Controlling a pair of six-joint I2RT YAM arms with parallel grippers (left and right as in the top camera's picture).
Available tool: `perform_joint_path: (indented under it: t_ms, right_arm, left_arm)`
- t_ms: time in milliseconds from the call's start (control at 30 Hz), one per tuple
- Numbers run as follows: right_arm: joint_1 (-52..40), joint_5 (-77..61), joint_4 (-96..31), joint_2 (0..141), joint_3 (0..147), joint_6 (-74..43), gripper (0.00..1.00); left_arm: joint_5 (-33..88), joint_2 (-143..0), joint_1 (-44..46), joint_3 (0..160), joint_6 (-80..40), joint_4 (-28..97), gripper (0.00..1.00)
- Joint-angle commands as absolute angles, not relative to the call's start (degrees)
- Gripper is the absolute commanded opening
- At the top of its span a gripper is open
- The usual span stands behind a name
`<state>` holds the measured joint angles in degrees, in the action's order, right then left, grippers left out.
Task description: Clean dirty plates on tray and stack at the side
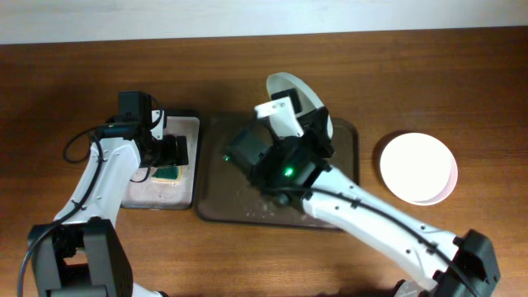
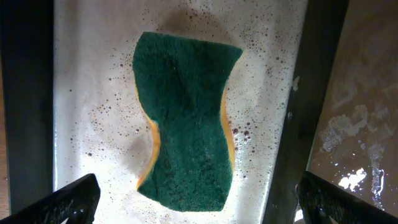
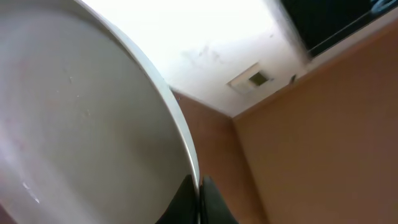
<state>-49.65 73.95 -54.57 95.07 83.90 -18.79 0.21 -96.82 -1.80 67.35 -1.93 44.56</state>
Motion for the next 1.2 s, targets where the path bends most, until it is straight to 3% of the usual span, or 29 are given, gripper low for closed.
perform_joint_path:
  t_ms: [0,133,433,767,967,1033,1067,1100,1167]
  right_arm:
    - [-43.33,59.48,-55.31,93.25,83.7,-23.77,0.04]
    - [-32.53,43.62,-59.44,93.25,83.7,-32.16,0.04]
    - [-2.87,11.44,-64.79,93.25,83.64,-33.5,0.04]
    - [21.82,9.78,-66.5,93.27,72.58,-33.06,0.04]
    - [29.76,7.4,-61.52,93.27,65.71,-31.79,0.04]
    - [30.68,5.91,-61.08,93.27,65.67,-31.77,0.09]
    - [30.74,4.73,-60.8,93.27,65.67,-31.79,0.33]
    - [30.68,3.07,-60.4,93.27,65.67,-31.7,0.45]
    - [30.22,-3.73,-58.57,93.27,65.67,-26.04,0.46]
  left_arm:
    - [0.71,-95.98,-1.93,67.75,-1.69,44.47,0.99]
    - [0.69,-95.98,-1.93,67.75,-1.69,44.45,0.99]
    - [0.69,-95.98,-1.93,67.75,-1.69,44.45,0.99]
    - [0.69,-95.98,-1.93,67.75,-1.69,44.45,1.0]
    - [0.71,-95.98,-1.93,67.75,-1.69,44.45,1.0]
    - [0.71,-95.98,-1.93,67.75,-1.69,44.45,0.99]
    - [0.71,-95.98,-1.93,67.75,-1.69,44.42,1.0]
    - [0.71,-95.98,-1.93,67.75,-1.69,44.45,0.99]
    - [0.71,-95.98,-1.93,67.75,-1.69,44.45,0.99]
